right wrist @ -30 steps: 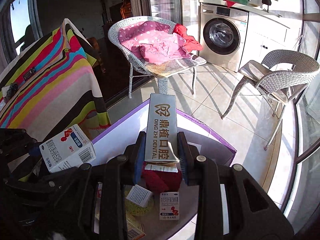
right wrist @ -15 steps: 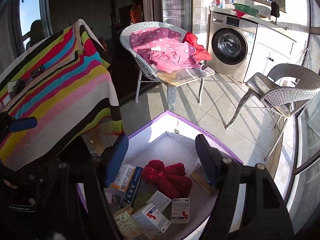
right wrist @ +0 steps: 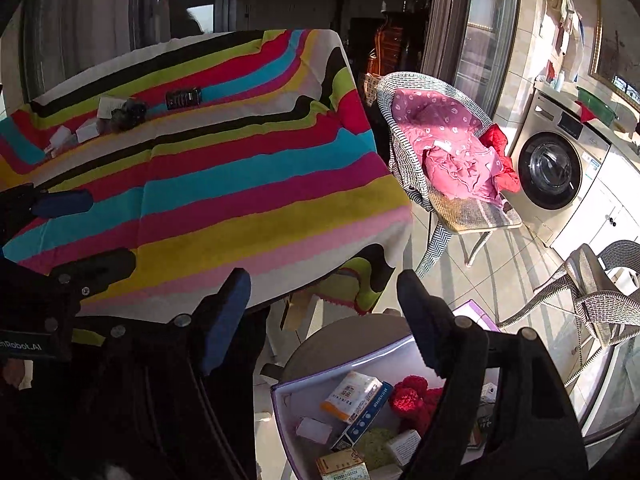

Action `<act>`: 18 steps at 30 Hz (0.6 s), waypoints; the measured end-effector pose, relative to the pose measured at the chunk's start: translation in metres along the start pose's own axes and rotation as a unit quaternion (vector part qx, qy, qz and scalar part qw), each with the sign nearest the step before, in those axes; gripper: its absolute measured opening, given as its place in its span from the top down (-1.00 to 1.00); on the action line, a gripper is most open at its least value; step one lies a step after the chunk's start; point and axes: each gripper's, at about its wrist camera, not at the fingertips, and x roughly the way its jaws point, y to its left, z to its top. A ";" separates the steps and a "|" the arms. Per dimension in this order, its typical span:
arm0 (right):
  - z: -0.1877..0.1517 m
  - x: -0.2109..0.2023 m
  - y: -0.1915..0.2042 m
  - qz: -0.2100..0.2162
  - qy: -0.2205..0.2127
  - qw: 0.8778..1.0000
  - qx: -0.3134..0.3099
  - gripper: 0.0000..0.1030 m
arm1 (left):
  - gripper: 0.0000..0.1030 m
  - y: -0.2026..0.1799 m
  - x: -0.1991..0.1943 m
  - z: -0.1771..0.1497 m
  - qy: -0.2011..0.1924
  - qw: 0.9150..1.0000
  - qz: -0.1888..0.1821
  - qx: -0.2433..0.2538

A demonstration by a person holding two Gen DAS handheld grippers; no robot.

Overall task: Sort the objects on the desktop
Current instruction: 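Carry the dental box and white medicine box to the cardboard box and release both, then grasp the grey scrunchie with the right tool while the left tool grasps the pink tube box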

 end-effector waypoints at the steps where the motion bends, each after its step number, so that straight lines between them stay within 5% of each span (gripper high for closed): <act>1: 0.005 0.001 0.011 0.005 -0.002 1.000 -0.010 -0.53 | -0.71 0.009 -0.001 -0.001 -0.001 1.000 0.005 -0.009; 12: 0.077 0.045 0.135 0.082 -0.009 0.992 -0.095 -0.72 | -0.72 0.117 -0.010 -0.026 0.011 0.996 0.076 -0.053; 18: 0.119 0.094 0.219 0.140 0.016 0.978 -0.152 -0.72 | -0.72 0.239 -0.018 -0.054 0.047 0.977 0.170 -0.115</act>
